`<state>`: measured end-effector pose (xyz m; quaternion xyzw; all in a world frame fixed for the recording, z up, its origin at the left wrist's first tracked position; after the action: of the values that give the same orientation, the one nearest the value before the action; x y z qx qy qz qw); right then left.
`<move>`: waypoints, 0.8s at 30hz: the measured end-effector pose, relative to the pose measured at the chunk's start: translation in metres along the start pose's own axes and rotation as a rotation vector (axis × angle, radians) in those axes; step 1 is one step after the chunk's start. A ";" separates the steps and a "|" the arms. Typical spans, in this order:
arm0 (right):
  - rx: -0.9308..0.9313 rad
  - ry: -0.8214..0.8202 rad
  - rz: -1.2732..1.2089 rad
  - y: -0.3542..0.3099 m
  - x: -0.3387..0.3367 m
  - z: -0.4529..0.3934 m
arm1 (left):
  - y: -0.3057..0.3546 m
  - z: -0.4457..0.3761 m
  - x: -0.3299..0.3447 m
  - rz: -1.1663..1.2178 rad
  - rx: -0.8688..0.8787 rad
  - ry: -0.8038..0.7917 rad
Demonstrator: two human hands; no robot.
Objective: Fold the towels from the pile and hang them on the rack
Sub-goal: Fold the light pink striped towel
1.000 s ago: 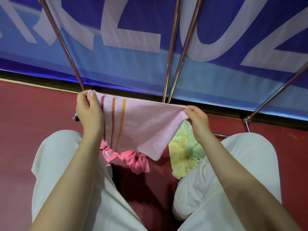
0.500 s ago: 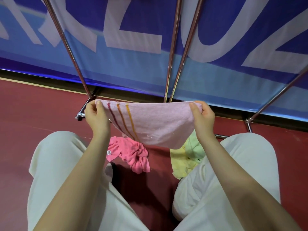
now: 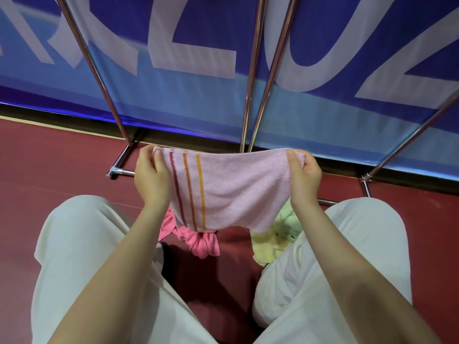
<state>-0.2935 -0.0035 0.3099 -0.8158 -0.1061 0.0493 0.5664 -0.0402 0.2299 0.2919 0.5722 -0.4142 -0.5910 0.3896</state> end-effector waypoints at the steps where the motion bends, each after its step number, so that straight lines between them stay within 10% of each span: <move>1: 0.001 -0.002 0.001 -0.001 0.000 0.000 | 0.000 0.000 -0.002 -0.002 -0.005 0.019; 16: -0.031 -0.127 -0.005 -0.008 0.012 0.019 | -0.013 -0.011 0.001 0.084 -0.156 -0.012; 24: 0.000 0.003 0.064 -0.002 -0.007 0.008 | 0.006 0.011 0.019 -0.558 0.378 -0.106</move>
<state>-0.3021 0.0033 0.3084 -0.8189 -0.0791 0.0660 0.5645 -0.0521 0.2103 0.2904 0.6942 -0.3637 -0.6162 0.0779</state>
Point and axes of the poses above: each hand's wrist, its own z-axis away from the middle knuckle, its own x-axis out of the palm, y = z × x, the point moved 6 cm from there along -z, towards the middle knuckle, and after that the axes turned 15 degrees about -x, right-handed, at the moved point
